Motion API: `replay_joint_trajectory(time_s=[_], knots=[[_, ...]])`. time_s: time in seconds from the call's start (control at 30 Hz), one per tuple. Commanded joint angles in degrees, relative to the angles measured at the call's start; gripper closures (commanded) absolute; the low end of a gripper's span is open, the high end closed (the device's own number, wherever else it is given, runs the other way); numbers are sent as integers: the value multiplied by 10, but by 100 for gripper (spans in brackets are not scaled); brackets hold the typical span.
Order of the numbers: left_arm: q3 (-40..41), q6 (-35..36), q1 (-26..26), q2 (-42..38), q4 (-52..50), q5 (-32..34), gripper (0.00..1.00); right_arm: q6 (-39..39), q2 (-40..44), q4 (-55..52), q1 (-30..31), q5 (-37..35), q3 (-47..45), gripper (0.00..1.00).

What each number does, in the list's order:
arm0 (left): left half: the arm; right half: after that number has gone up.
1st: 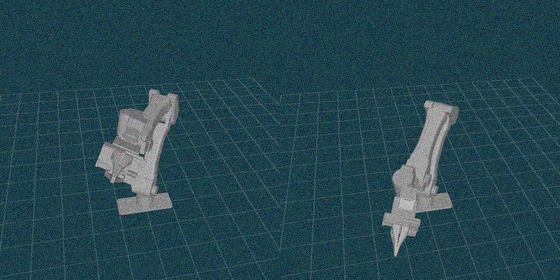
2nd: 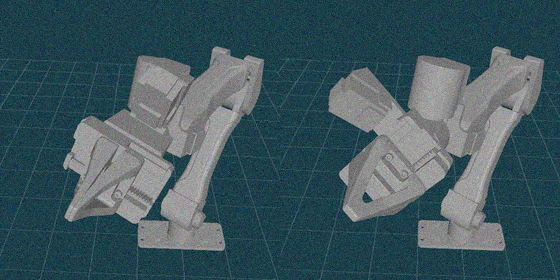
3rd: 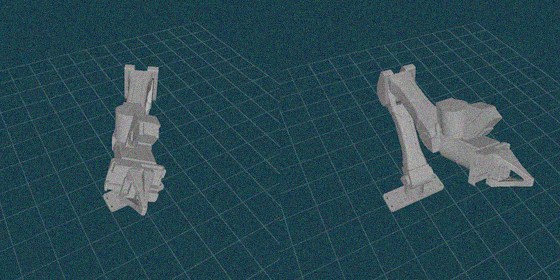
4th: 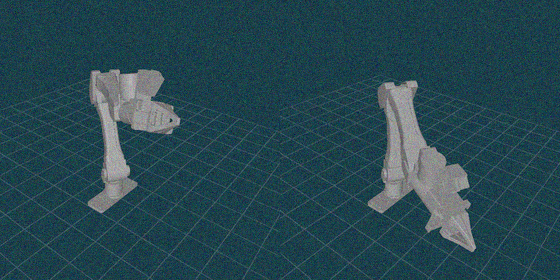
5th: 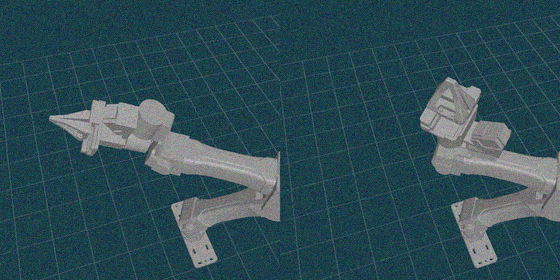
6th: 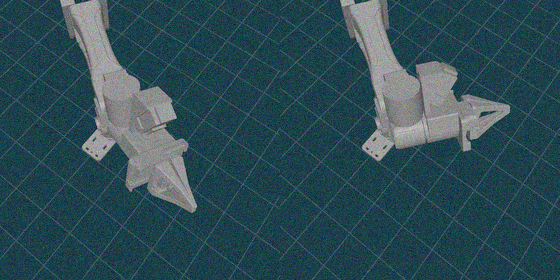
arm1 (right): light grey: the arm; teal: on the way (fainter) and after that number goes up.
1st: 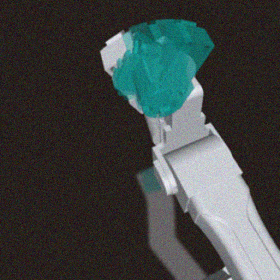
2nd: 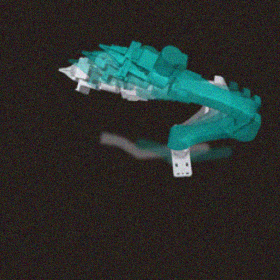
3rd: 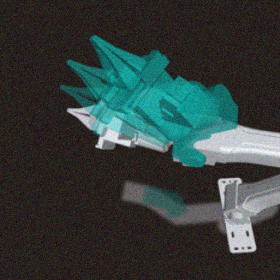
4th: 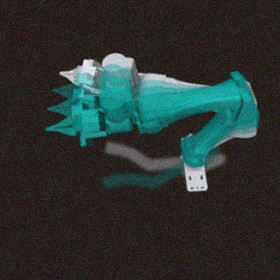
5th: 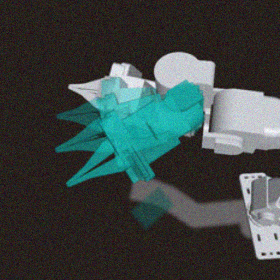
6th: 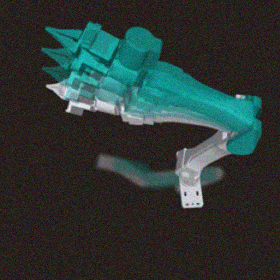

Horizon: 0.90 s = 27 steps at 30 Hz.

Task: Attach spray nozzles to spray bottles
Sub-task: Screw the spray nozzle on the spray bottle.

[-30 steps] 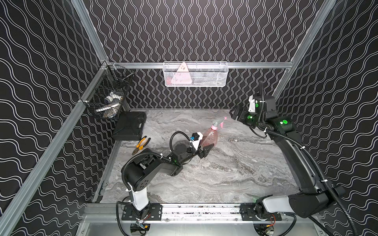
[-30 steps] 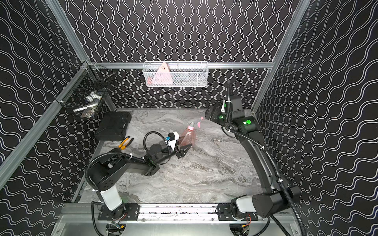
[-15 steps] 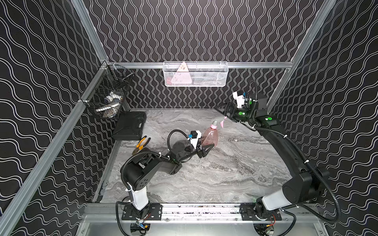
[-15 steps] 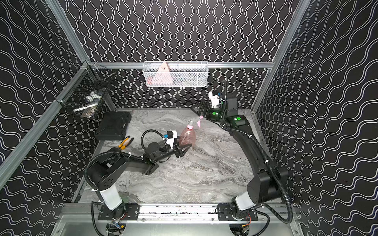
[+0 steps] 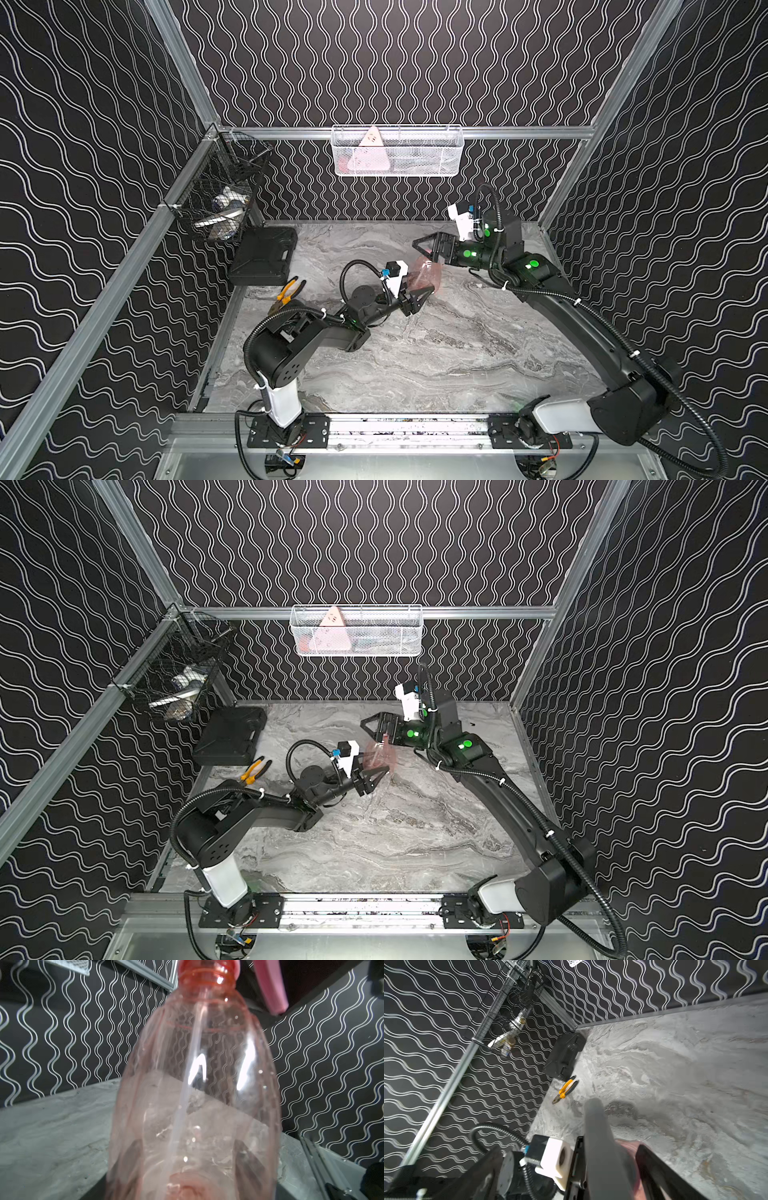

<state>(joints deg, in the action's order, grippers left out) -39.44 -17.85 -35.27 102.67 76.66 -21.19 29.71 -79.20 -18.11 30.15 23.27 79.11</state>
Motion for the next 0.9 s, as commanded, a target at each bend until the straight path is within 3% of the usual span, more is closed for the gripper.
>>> replay_joint_trajectory(time_s=[0.0, 0.17, 0.5, 0.87], knots=[[-6, 18, 0, -2, -9, 7, 63, 3, 10, -34, 24, -28, 3, 0], [-7, 25, 0, 1, -20, 11, 62, 6, 14, -57, 56, -74, 1, 0], [-9, 33, 0, 5, -35, 13, 62, 23, 1, -183, 89, -283, 51, 0], [-10, 36, -1, 12, -34, 10, 62, -12, 1, -227, 88, -309, 98, 0]])
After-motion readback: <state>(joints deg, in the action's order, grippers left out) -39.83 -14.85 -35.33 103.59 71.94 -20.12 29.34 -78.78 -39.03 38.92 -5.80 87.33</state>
